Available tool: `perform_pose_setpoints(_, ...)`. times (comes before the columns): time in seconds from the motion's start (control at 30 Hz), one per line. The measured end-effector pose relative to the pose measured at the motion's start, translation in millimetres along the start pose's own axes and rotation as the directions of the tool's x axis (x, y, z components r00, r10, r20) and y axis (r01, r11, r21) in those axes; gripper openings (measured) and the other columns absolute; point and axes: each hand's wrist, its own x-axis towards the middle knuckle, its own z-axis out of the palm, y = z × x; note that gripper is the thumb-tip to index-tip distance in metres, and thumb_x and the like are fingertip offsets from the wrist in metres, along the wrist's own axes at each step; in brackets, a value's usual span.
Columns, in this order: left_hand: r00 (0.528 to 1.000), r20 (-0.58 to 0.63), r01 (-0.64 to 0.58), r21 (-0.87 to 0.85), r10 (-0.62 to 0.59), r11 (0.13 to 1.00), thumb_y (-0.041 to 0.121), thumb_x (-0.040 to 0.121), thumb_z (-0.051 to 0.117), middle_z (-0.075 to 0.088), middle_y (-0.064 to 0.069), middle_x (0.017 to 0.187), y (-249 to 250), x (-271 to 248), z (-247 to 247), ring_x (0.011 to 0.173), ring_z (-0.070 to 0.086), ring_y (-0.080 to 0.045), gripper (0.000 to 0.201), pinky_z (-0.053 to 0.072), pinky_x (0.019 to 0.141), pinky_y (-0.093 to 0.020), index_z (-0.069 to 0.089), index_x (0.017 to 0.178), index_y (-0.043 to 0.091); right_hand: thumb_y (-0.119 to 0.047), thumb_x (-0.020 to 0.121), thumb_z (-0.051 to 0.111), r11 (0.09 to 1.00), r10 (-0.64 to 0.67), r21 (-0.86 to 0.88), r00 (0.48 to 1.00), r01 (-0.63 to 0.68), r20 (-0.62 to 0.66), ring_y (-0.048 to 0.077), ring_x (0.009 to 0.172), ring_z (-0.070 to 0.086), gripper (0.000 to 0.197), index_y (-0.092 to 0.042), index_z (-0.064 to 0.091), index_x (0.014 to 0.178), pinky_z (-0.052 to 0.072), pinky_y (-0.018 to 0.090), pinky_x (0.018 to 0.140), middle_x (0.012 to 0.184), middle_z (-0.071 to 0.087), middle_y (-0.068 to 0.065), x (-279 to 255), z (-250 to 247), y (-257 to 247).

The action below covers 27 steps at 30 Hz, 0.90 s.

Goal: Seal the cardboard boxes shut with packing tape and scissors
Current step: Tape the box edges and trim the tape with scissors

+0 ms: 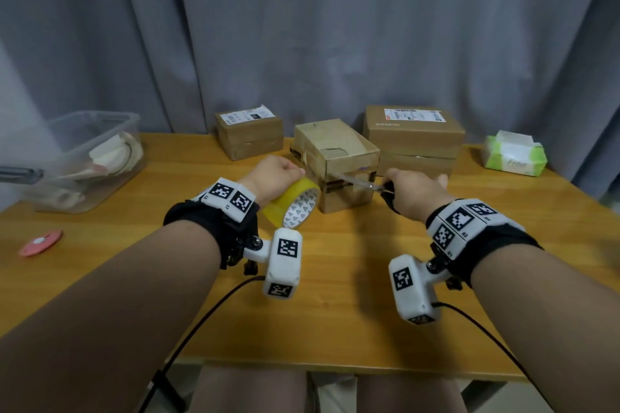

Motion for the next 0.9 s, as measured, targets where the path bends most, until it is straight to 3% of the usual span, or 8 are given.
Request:
perform_pose_setpoints(0.07, 1.000, 0.003, -0.014, -0.023, 0.014, 1.000, 0.022, 0.096, 0.054, 0.060, 0.000, 0.088, 2, -4, 3, 0.074, 0.053, -0.006, 0.025, 0.043, 0.067, -0.021, 0.064, 0.111, 0.006, -0.014, 0.094, 0.052, 0.996, 0.015, 0.084, 1.000, -0.015, 0.006, 0.024, 0.092, 0.053, 0.022, -0.026, 0.052, 0.112, 0.027, 0.050, 0.103, 0.098, 0.063, 0.000, -3, -3, 2)
perform_pose_setpoints(0.2, 1.000, -0.003, -0.011, -0.030, 0.011, 0.999, 0.019, 0.096, 0.053, 0.060, -0.002, 0.087, 1, -14, 2, 0.071, 0.052, -0.006, 0.022, 0.042, 0.059, -0.016, 0.064, 0.108, 0.004, -0.023, 0.087, 0.070, 0.899, -0.142, 0.428, 0.986, 0.091, 0.088, 0.021, 0.097, 0.054, 0.042, -0.014, 0.050, 0.122, 0.043, 0.030, 0.081, 0.104, 0.057, 0.003, -17, -7, -4)
perform_pose_setpoints(0.4, 0.998, -0.044, 0.039, -0.002, -0.039, 0.999, 0.017, 0.094, 0.052, 0.060, -0.005, 0.078, -8, -18, -5, 0.069, 0.055, -0.017, 0.013, 0.048, 0.068, -0.029, 0.063, 0.090, 0.012, -0.032, 0.088, 0.067, 0.862, -0.260, 0.488, 0.945, 0.136, 0.197, 0.021, 0.106, 0.057, 0.032, -0.020, 0.057, 0.116, 0.047, 0.032, 0.089, 0.103, 0.061, 0.001, -26, -1, -28)
perform_pose_setpoints(0.47, 0.998, -0.025, 0.062, 0.047, -0.061, 0.997, 0.017, 0.095, 0.050, 0.063, -0.005, 0.090, -10, -16, -4, 0.081, 0.058, -0.019, 0.021, 0.049, 0.080, -0.031, 0.063, 0.108, 0.008, -0.031, 0.090, 0.064, 0.872, -0.237, 0.475, 0.952, 0.120, 0.195, 0.020, 0.099, 0.060, 0.031, -0.019, 0.058, 0.118, 0.049, 0.031, 0.084, 0.097, 0.064, 0.002, -23, 2, -30)
perform_pose_setpoints(0.53, 0.998, -0.015, 0.058, 0.110, -0.057, 0.992, 0.014, 0.095, 0.049, 0.060, -0.012, 0.120, -11, -12, -1, 0.109, 0.056, -0.023, 0.036, 0.042, 0.097, -0.030, 0.055, 0.129, 0.004, -0.032, 0.092, 0.062, 0.888, -0.223, 0.445, 0.954, 0.113, 0.201, 0.019, 0.088, 0.062, 0.023, -0.019, 0.059, 0.110, 0.048, 0.027, 0.072, 0.088, 0.064, 0.001, -21, 1, -30)
perform_pose_setpoints(0.6, 1.000, -0.019, 0.018, 0.150, -0.015, 0.988, 0.010, 0.095, 0.049, 0.053, -0.012, 0.135, -10, -8, 2, 0.124, 0.049, -0.025, 0.039, 0.036, 0.103, -0.029, 0.051, 0.133, 0.003, -0.033, 0.092, 0.061, 0.905, -0.211, 0.410, 0.956, 0.112, 0.204, 0.016, 0.075, 0.062, 0.017, -0.020, 0.059, 0.103, 0.044, 0.024, 0.062, 0.078, 0.064, -0.001, -19, -3, -29)
perform_pose_setpoints(0.73, 0.999, -0.007, -0.036, 0.199, 0.038, 0.979, 0.008, 0.093, 0.050, 0.060, -0.012, 0.124, -7, 3, 7, 0.118, 0.053, -0.025, 0.030, 0.038, 0.098, -0.029, 0.060, 0.121, 0.003, -0.045, 0.092, 0.056, 0.923, -0.186, 0.379, 0.937, 0.064, 0.294, 0.014, 0.068, 0.057, 0.033, -0.016, 0.058, 0.108, 0.040, 0.025, 0.062, 0.074, 0.064, 0.001, -25, -14, -29)
perform_pose_setpoints(0.9, 0.997, 0.009, -0.071, 0.199, 0.071, 0.978, 0.013, 0.092, 0.056, 0.066, -0.013, 0.109, -14, 8, 3, 0.099, 0.057, -0.020, 0.019, 0.043, 0.089, -0.030, 0.068, 0.102, 0.003, -0.064, 0.081, 0.054, 0.879, -0.223, 0.471, 0.817, -0.066, 0.531, 0.013, 0.071, 0.046, 0.053, -0.025, 0.051, 0.117, 0.036, 0.025, 0.061, 0.082, 0.050, -0.002, -43, -16, -23)
